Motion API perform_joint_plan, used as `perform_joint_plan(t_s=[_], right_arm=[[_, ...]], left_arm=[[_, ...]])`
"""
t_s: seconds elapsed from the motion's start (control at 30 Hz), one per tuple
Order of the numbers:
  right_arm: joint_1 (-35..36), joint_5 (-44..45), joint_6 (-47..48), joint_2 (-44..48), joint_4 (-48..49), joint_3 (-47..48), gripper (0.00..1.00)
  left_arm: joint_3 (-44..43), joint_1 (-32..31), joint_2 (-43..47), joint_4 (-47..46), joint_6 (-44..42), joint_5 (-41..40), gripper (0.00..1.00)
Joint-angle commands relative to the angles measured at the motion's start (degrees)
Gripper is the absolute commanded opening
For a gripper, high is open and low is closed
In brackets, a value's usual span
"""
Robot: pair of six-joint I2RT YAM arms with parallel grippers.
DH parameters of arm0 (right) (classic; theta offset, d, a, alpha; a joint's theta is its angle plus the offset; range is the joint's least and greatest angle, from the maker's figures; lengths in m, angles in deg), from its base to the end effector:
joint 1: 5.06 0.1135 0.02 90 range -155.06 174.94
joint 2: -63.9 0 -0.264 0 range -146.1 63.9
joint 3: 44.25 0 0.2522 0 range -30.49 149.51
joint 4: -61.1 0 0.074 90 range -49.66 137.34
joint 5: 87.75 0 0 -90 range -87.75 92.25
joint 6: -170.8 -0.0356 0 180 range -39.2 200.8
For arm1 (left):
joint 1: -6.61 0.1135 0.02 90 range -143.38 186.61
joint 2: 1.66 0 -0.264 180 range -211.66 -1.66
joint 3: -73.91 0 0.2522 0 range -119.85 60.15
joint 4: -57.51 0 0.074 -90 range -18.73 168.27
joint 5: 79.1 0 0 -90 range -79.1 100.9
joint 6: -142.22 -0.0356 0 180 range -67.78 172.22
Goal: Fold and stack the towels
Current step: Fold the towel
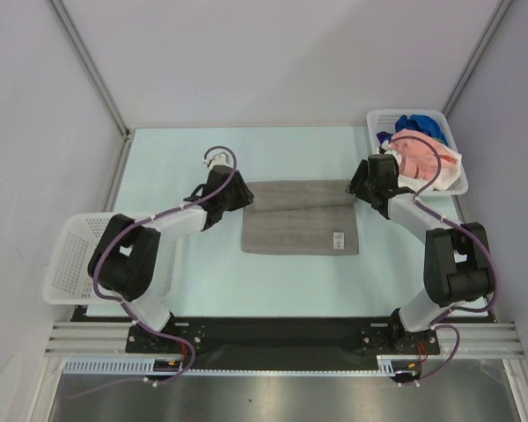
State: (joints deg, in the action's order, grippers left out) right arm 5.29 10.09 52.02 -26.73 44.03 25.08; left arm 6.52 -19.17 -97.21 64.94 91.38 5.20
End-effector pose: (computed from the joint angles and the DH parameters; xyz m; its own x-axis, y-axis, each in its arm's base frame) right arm 0.3388 0.0569 0.2180 -0.5702 0.3807 -0.7279 0.2302 0.9247 0.3033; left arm 0.3229 -0.1520 0.1936 -0.6337 -0.3917 -0.6670 -0.0518 0.8818 -0.4687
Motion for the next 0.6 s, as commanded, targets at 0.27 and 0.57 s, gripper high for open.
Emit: perform_joint_plan(t_s=[0.27, 0.57], right_arm=[[0.1, 0.8, -1.3, -8.3, -2.3, 4.5, 0.61], [-0.7, 0.2, -1.5, -10.4, -1.4, 5.1, 0.57]], left_arm=[[-8.2, -3.6, -4.7, 14.7, 10.1, -9.1, 0.47], [-8.4, -3.6, -7.5, 13.9, 11.2, -8.7, 0.52]])
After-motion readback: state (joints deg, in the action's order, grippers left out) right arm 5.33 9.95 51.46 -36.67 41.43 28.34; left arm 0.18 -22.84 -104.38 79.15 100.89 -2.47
